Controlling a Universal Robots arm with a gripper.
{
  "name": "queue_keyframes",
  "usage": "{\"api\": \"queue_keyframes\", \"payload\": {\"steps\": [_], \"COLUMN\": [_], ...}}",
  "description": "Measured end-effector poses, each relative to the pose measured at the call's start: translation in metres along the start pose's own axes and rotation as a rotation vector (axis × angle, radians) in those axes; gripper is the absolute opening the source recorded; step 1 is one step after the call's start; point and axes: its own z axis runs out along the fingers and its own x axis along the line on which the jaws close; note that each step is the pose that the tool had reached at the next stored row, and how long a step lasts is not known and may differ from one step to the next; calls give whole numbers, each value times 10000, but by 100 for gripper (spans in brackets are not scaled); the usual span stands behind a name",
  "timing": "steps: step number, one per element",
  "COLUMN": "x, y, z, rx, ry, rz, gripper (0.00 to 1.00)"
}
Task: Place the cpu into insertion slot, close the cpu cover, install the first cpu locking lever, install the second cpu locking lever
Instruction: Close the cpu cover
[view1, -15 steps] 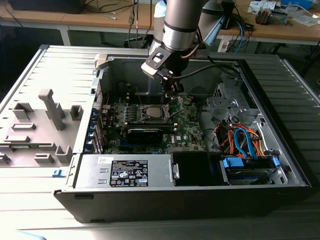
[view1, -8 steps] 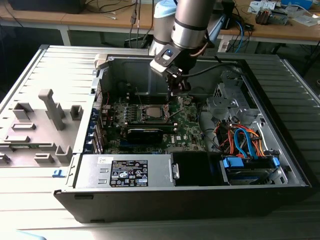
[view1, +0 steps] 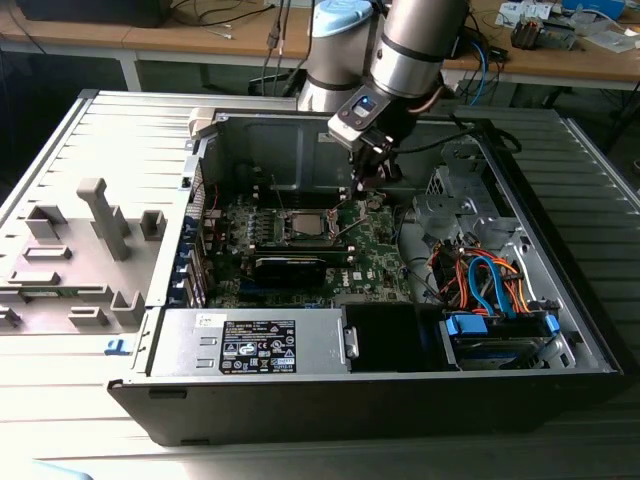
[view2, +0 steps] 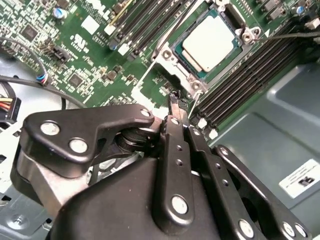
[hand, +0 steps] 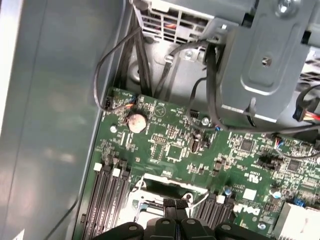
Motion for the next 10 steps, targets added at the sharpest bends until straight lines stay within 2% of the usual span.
{"api": "queue_keyframes", "payload": {"steps": [4, 5, 6, 7, 8, 10], "x": [-38, -55, -84, -102, -115, -133], "y": [133, 190, 290, 354, 399, 469], "z": [-23, -33, -48, -53, -48, -20], "rx": [330, 463, 695, 818, 887, 960], "ry": [94, 130, 196, 230, 251, 272], "rz": [-15, -20, -30, -36, -40, -42], "gripper": [11, 11, 11, 11, 11, 11]}}
